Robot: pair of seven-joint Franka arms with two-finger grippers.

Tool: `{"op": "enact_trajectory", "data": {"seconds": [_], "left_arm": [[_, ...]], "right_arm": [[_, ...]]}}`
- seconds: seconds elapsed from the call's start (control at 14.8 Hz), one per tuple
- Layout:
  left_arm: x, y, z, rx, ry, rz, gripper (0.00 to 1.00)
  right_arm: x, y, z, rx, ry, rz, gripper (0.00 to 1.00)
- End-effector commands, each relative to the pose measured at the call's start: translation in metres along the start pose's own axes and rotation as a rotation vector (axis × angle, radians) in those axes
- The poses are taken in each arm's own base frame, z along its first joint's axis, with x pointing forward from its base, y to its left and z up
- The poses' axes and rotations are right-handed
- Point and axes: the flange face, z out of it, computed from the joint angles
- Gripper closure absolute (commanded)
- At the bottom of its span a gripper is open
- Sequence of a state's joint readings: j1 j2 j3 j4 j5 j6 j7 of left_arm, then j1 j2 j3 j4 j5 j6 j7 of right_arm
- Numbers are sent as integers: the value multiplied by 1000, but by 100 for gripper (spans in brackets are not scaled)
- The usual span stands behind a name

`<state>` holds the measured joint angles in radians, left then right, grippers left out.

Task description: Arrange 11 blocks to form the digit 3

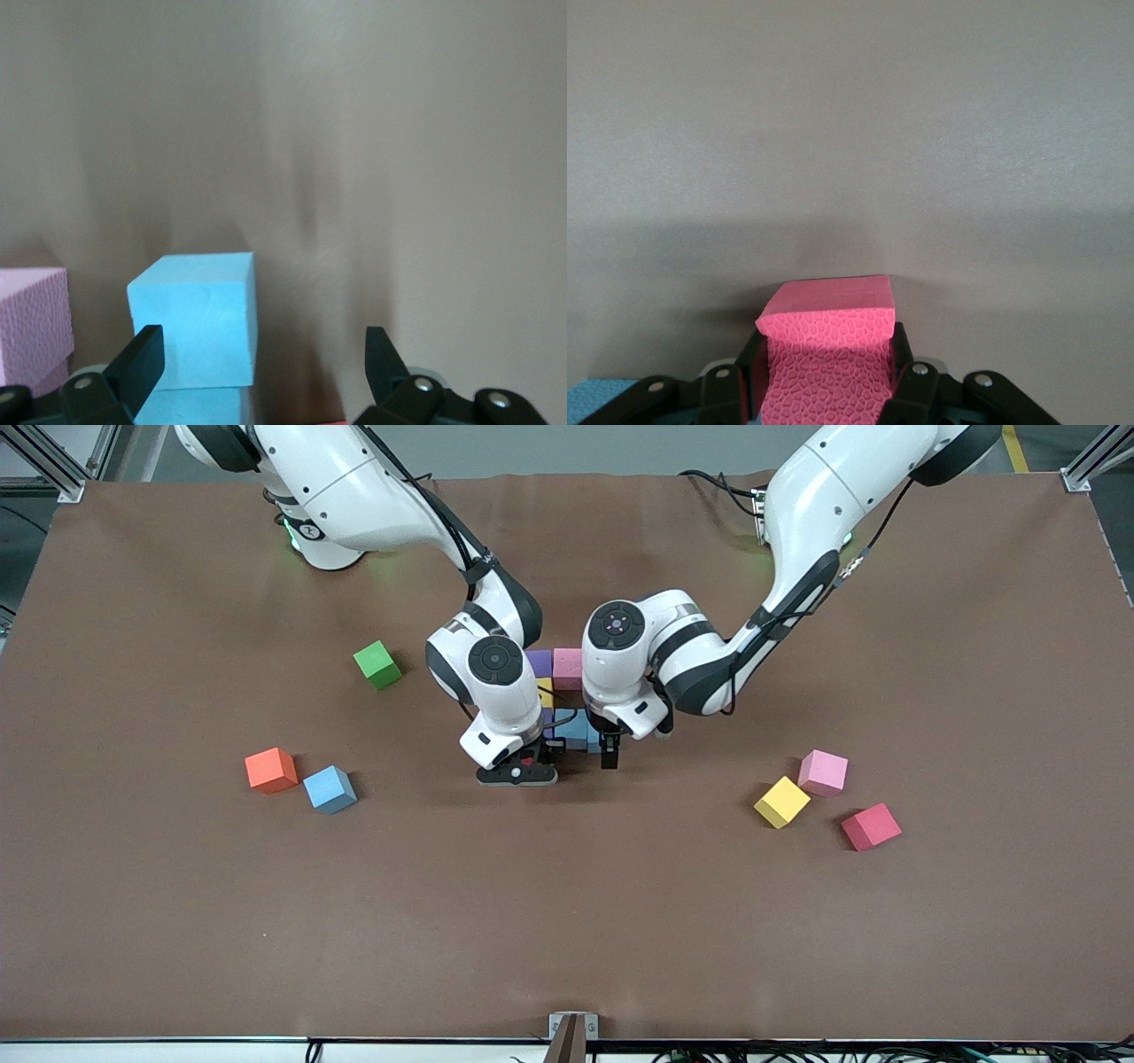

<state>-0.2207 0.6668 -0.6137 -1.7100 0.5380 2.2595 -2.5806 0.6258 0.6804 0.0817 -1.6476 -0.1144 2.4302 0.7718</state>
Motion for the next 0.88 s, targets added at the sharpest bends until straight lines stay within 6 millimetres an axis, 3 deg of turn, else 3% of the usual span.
{"op": "enact_trajectory", "data": {"seconds": [0.0,0.27,0.54,0.81], "left_arm": [[29,6,-24,12,25,96,0],[72,31,-38,28,56,201,0],[139,69,-36,38,57,319,0],[205,93,-31,89,73,484,0]], "right_arm": [[-5,-5,-2,16,-15,14,97],[-7,-7,-2,22,-20,16,97],[-8,-8,-2,23,-21,17,97],[-8,-8,0,21,-23,17,97]]}}
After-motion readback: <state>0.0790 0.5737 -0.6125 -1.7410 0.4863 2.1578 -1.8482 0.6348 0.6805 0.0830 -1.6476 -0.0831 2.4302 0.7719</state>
